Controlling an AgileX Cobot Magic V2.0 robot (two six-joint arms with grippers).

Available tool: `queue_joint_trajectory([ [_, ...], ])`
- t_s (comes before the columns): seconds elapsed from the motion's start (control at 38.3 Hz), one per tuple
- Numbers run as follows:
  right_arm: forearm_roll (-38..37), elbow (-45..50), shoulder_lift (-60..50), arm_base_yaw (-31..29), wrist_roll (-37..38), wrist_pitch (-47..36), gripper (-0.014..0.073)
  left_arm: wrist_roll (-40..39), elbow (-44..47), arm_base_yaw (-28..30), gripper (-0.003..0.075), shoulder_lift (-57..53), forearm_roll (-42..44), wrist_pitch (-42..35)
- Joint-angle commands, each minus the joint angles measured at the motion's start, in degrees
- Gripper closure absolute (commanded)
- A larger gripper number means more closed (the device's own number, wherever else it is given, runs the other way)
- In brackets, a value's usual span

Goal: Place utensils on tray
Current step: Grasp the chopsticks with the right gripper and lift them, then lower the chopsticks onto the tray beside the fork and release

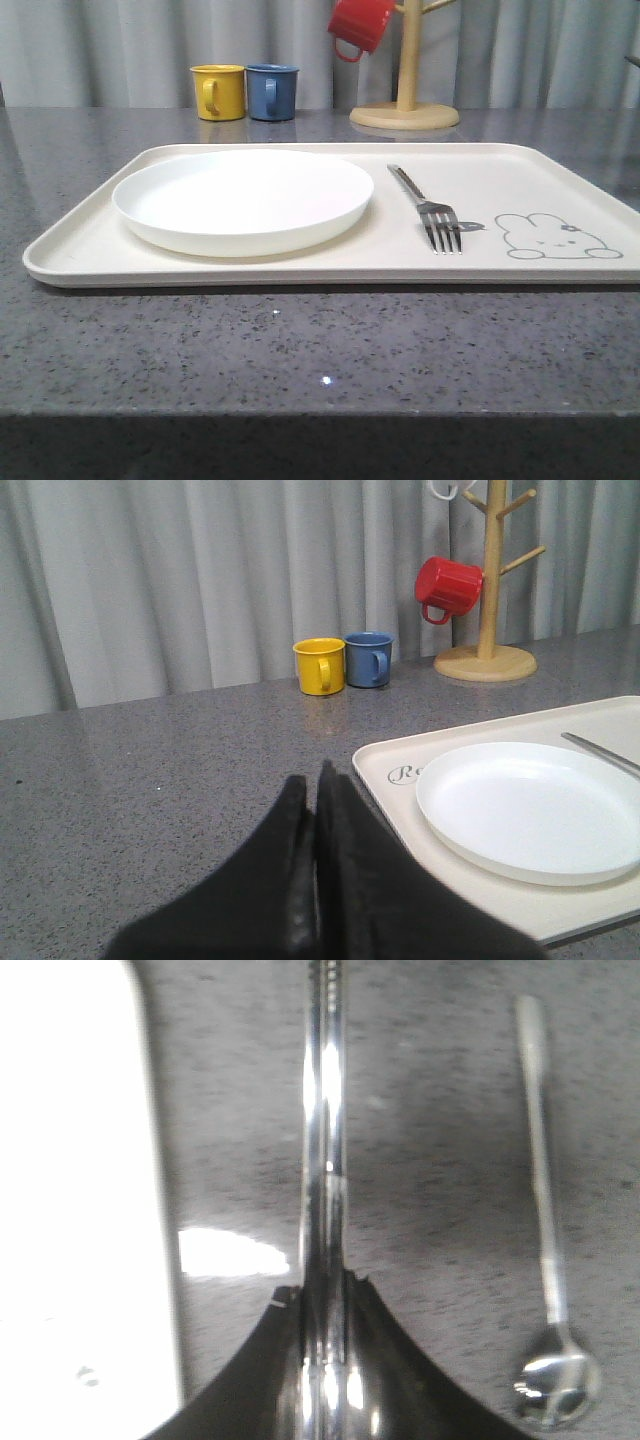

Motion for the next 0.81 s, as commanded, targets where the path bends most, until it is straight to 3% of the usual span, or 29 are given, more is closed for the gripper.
queue_joint_trajectory([
  [0.0, 1.1, -1.9, -3.0, 3.7, 2.2, 5.1, 0.0661, -0.7, -1.4, 0.1, 0.0739, 0.7, -0.7, -4.9],
  [0.37, 5.3, -2.0, 1.6, 17.1, 8.6, 0.7, 0.0661, -0.7, -1.4, 0.1, 0.0739, 0.7, -0.7, -4.9],
  [0.78, 5.2, -2.0, 7.0, 18.5, 14.5, 0.1, 0.0661, -0.7, -1.4, 0.1, 0.0739, 0.7, -0.7, -4.9],
])
